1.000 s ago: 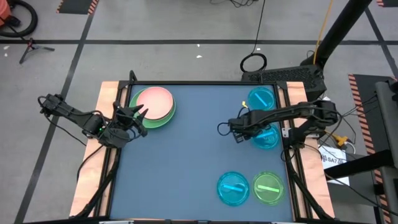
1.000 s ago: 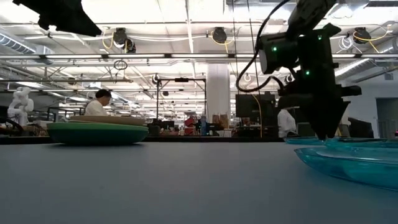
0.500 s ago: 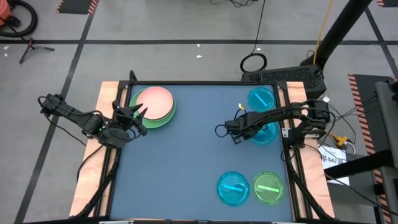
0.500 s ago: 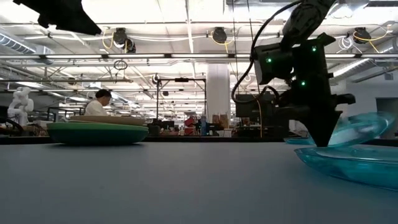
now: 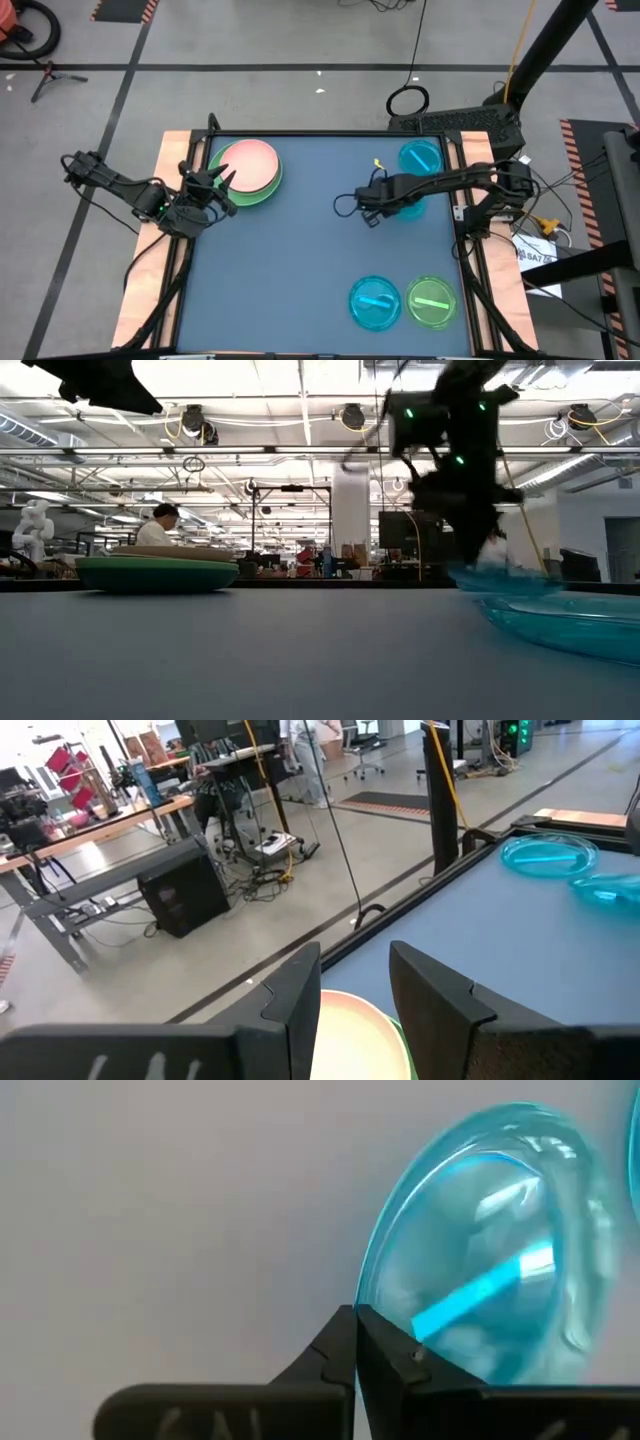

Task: Stack plastic plates
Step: Stack the middle blue plate on top of the pink plate, then stack the top right blue plate on top of the top left blue plate

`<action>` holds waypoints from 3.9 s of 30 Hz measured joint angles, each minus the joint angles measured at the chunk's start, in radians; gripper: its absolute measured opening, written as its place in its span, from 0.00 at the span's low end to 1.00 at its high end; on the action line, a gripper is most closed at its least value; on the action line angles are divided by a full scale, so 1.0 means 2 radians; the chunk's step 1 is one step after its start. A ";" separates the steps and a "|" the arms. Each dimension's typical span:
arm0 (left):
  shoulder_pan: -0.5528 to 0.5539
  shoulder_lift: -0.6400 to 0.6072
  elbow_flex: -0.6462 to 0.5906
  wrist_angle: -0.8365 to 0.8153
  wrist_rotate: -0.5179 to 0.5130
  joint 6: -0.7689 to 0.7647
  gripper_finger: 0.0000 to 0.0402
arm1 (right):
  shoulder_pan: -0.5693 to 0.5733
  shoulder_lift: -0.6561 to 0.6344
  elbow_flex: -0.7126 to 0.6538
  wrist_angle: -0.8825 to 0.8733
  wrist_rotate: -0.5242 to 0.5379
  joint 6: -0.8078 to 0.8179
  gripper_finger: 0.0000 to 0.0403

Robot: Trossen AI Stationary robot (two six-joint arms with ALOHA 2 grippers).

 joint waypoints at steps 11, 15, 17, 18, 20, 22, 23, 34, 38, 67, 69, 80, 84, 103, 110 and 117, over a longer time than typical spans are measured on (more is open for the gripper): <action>0.002 0.000 0.000 0.002 -0.014 0.001 0.32 | 0.026 0.037 0.156 0.055 0.059 -0.239 0.00; 0.002 -0.001 0.000 0.005 -0.016 0.011 0.32 | 0.026 0.076 0.206 0.091 0.075 -0.337 0.00; 0.002 -0.001 0.000 0.006 -0.017 0.013 0.32 | 0.026 0.103 0.235 0.102 0.085 -0.380 0.00; 0.002 -0.001 0.000 0.006 -0.019 0.014 0.32 | 0.025 0.116 0.252 0.108 0.086 -0.401 0.00; 0.002 -0.001 0.000 0.006 -0.023 0.016 0.32 | 0.025 0.146 0.288 0.118 0.094 -0.442 0.00; 0.002 -0.001 0.000 0.007 -0.025 0.021 0.32 | 0.025 0.177 0.327 0.126 0.107 -0.486 0.00; 0.002 -0.001 0.000 0.007 -0.025 0.021 0.32 | 0.025 0.192 0.349 0.128 0.110 -0.509 0.00; 0.002 -0.001 0.000 0.007 -0.026 0.023 0.32 | 0.019 0.362 0.566 0.131 0.110 -0.721 0.00; 0.002 -0.001 0.000 0.007 -0.026 0.022 0.32 | 0.019 0.399 0.608 0.146 0.110 -0.789 0.00; 0.002 -0.001 0.000 0.007 -0.026 0.019 0.32 | -0.009 0.415 0.610 0.220 0.029 -0.820 0.08; 0.002 -0.001 0.000 0.007 -0.026 0.019 0.32 | -0.011 0.415 0.610 0.219 0.027 -0.804 0.10; 0.002 -0.001 0.000 0.006 -0.021 0.019 0.32 | -0.010 0.415 0.610 0.194 0.081 -0.675 0.18; 0.002 -0.001 0.000 0.006 -0.021 0.019 0.32 | -0.002 0.412 0.610 0.141 0.125 -0.618 0.18; 0.002 0.000 0.000 0.006 0.016 -0.008 0.32 | 0.022 0.331 0.601 -0.200 0.078 -0.462 0.18; -0.003 0.000 0.000 0.006 0.038 -0.018 0.32 | 0.022 0.256 0.462 -0.131 0.013 -0.469 0.18; -0.013 0.000 0.000 0.006 0.040 -0.033 0.32 | -0.004 0.095 0.185 0.064 0.016 -0.432 0.18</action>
